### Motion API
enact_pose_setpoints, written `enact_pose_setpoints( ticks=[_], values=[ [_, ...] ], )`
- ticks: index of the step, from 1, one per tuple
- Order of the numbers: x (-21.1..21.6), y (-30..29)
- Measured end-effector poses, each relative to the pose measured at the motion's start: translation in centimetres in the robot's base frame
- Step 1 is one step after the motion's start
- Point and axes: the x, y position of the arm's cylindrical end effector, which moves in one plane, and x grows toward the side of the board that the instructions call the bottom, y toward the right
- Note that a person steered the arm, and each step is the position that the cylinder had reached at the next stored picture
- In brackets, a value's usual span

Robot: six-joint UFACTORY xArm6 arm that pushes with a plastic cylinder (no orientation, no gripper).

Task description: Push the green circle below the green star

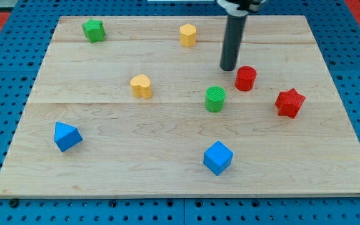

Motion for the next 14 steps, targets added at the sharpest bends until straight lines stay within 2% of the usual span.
enact_pose_setpoints(
  ticks=[1,2,3,4,5,6,8,9,10,11,12,13,14],
  values=[
    [3.2,8.1],
    [3.7,12.7],
    [2.3,15.0],
    [2.6,23.8],
    [5.2,26.3],
    [8.7,25.6],
    [11.9,22.2],
    [16.4,18.0],
    [13.1,11.6],
    [12.1,10.3],
    [13.4,6.1],
    [10.5,1.4],
    [5.7,-4.5]
  ],
)
